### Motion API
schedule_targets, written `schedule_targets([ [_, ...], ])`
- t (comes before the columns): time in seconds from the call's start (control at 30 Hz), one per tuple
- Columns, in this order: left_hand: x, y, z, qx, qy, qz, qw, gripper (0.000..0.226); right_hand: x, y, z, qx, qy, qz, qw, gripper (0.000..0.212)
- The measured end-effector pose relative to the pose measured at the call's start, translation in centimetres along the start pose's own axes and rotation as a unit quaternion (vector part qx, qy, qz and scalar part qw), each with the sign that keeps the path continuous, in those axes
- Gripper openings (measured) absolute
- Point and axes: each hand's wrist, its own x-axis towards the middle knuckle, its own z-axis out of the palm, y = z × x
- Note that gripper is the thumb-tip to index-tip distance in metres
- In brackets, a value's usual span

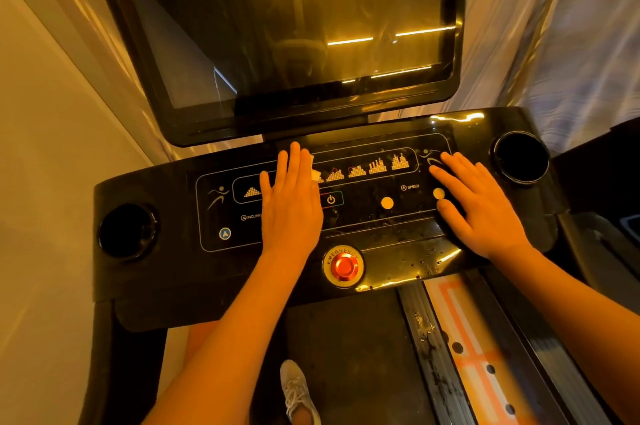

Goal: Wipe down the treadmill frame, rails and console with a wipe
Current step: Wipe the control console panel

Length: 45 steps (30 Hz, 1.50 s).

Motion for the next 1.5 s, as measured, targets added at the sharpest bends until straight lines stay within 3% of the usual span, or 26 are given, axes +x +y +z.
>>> schedule_targets([
  [0.2,-6.1,-0.3,2.0,0.032,-0.006,0.016,0.999,0.061,0.0,0.1,0.1,0.001,0.002,-0.002,1.000,0.058],
  [0.63,2.8,0.4,-1.1,-0.009,0.002,0.018,1.000,0.059,0.0,0.0,-0.1,0.002,-0.001,0.004,1.000,0.058],
  [0.83,-5.1,0.3,1.6,0.023,0.020,0.076,0.997,0.065,0.0,0.0,-0.1,0.000,-0.001,0.007,1.000,0.058],
  [1.0,-10.4,-1.7,3.9,0.049,0.016,0.105,0.993,0.091,0.0,-0.1,-0.1,0.004,0.002,0.004,1.000,0.057],
  [1.13,-8.7,-1.3,3.0,0.055,0.032,0.108,0.992,0.073,0.0,-0.2,-0.1,0.002,0.002,0.005,1.000,0.058],
  [1.23,-5.5,-0.4,1.6,0.035,0.000,0.085,0.996,0.060,0.0,-0.1,-0.1,-0.001,0.001,0.004,1.000,0.058],
  [1.5,2.4,1.4,-0.5,-0.001,-0.003,0.021,1.000,0.061,0.0,0.1,-0.1,-0.002,0.002,0.002,1.000,0.058],
])
